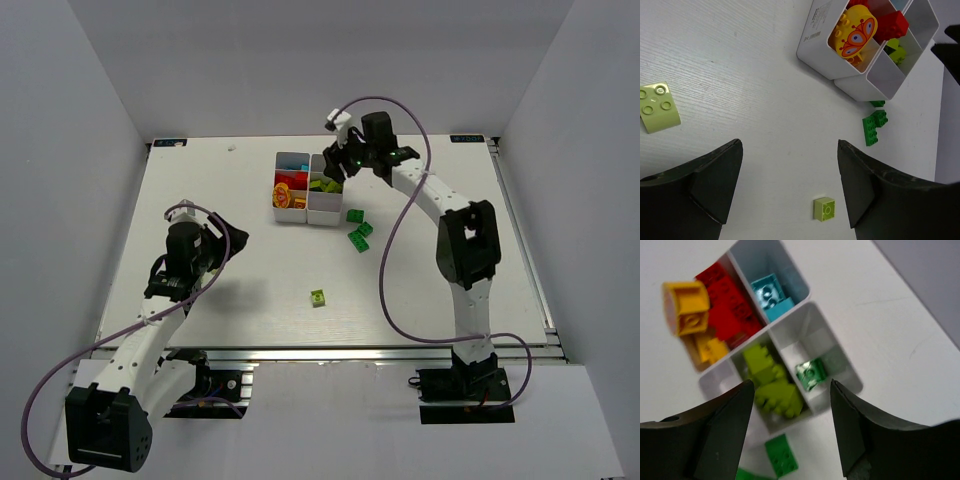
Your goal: Sort the legos into containers by color
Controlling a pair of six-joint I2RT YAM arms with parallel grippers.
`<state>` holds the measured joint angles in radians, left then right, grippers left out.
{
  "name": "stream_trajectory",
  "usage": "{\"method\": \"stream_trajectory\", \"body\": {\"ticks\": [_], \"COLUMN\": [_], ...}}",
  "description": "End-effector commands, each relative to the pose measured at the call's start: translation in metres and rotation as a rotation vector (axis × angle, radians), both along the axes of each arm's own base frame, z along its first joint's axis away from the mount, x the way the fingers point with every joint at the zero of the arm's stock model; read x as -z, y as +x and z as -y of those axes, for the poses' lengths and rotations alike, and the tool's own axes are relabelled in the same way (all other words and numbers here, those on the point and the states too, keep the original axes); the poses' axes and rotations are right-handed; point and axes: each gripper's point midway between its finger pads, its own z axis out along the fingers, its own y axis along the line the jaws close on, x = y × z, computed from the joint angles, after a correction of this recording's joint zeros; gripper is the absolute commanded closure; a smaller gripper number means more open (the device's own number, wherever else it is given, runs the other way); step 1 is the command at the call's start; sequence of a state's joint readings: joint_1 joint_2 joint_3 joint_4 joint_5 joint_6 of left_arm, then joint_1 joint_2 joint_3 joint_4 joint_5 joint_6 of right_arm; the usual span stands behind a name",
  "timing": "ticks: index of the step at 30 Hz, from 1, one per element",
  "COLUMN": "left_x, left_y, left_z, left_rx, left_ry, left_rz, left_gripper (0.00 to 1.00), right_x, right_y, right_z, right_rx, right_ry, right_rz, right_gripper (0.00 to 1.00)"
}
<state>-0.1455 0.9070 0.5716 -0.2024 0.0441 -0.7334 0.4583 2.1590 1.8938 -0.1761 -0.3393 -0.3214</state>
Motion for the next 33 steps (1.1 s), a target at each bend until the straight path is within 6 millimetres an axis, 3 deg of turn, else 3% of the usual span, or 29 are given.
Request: {"method": "stream_trajectory", "body": {"ticks": [1, 3, 7, 12, 15, 25, 33], "left_x": [-0.022, -0.018, -0.017, -0.014, -0.014, -0.014, -0.012], "left_y": [0.005, 0.004, 0.004, 0.006, 0.007, 0.003, 0.002], "left_z": [0.001, 0.001, 0.003, 0.005, 0.007, 0.002, 0.000], "left_rx": [0.003, 0.003, 0.010, 0.020, 0.027, 0.006, -0.010], "left_ry": [-0.016, -0.021, -0.028, -0.028, -0.030, -0.016, -0.017], "left_rz": [0.060, 0.055, 0.057, 0.052, 0.047, 0.029, 0.010], "left_gripper": [0.15, 0.15, 0.15, 0.15, 0.15, 0.15, 0.15], "right_x": [-0.061, -0.047, -0.017, 0.037, 0.052, 0.077, 0.100], "right_y": [-0.036, -0.059, -0.087, -0.115, -0.110, -0.054, -0.041], "right_z": [0.026, 0.042, 0.072, 0.092, 0.092, 0.075, 0.073], "right_rx": [-0.180, -0.244, -0.303, -0.413, -0.424, -0.391, -0.397], "right_ry": [0.031, 0.023, -0.040, -0.169, -0.184, -0.172, -0.186], "right_rz": [0.082, 0.006, -0.053, -0.049, -0.035, -0.019, -0.035], "right_gripper": [0.33, 0.34, 0.36, 0.26, 0.25, 0.26, 0.26]}}
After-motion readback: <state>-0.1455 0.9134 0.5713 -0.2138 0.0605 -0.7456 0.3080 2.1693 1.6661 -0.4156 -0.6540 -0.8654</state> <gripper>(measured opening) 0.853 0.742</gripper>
